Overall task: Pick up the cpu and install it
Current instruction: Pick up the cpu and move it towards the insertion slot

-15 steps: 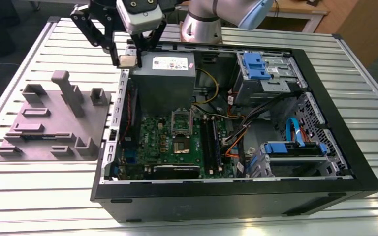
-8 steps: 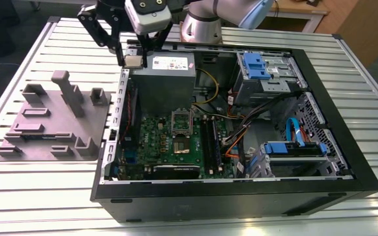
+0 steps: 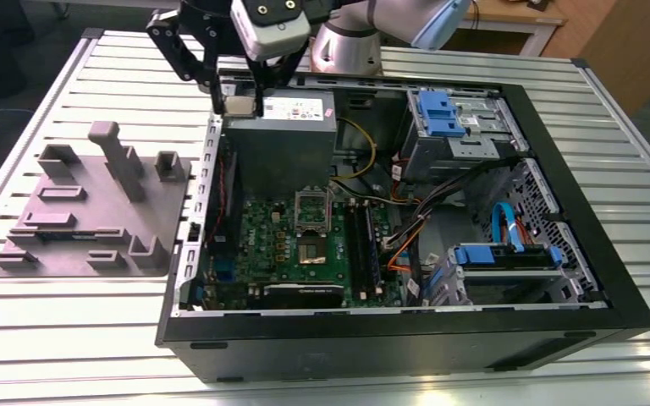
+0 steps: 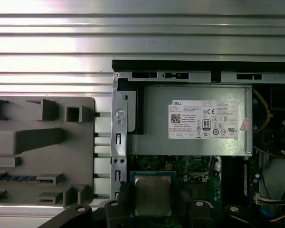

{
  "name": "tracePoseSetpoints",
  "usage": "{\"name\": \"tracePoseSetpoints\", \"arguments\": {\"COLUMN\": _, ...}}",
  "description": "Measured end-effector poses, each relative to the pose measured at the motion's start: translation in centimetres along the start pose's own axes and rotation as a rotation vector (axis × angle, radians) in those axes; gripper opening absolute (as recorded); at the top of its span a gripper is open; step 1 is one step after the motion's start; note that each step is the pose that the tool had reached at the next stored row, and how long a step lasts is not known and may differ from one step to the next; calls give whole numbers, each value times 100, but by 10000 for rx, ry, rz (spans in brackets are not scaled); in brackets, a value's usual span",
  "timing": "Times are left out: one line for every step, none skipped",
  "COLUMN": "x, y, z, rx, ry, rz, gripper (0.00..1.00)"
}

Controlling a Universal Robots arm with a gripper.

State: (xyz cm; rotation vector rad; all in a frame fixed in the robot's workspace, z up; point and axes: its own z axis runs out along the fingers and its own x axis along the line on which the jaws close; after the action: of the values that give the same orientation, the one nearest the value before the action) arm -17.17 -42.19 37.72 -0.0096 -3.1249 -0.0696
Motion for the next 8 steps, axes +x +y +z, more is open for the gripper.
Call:
{"name": "tracePoseSetpoints", "arguments": {"x": -15, "y": 0, "z": -1, "rx": 1, "ry": 1, "rz": 0, "gripper": 47}}
{"name": "tracePoseSetpoints", "arguments": {"x": -31, "y": 0, "z": -1, "rx": 1, "ry": 1, "rz": 0, "gripper": 47}}
{"name": "tracePoseSetpoints", "arguments": {"x": -49, "y": 0, "z": -1, "rx": 1, "ry": 0, "rz": 1, "gripper": 47}}
{"name": "tracePoseSetpoints", "arguments": {"x": -68, "y": 0, "z": -1, "rx": 1, "ry": 1, "rz": 1, "gripper": 47}}
{"name": "tracePoseSetpoints", "arguments": {"x": -84, "y": 1, "z": -2, "rx": 2, "ry": 1, "rz": 0, "gripper": 47}}
{"name": "tracePoseSetpoints", "arguments": {"x": -100, "y": 1, "z": -1, "rx": 1, "ry": 0, "rz": 0, "gripper": 47}}
{"name": "tracePoseSetpoints", "arguments": {"x": -115, "y": 1, "z": -1, "rx": 1, "ry": 1, "rz": 0, "gripper": 47}}
{"name": "tracePoseSetpoints", "arguments": {"x": -128, "y": 1, "z": -2, "rx": 1, "ry": 1, "rz": 0, "gripper": 47}}
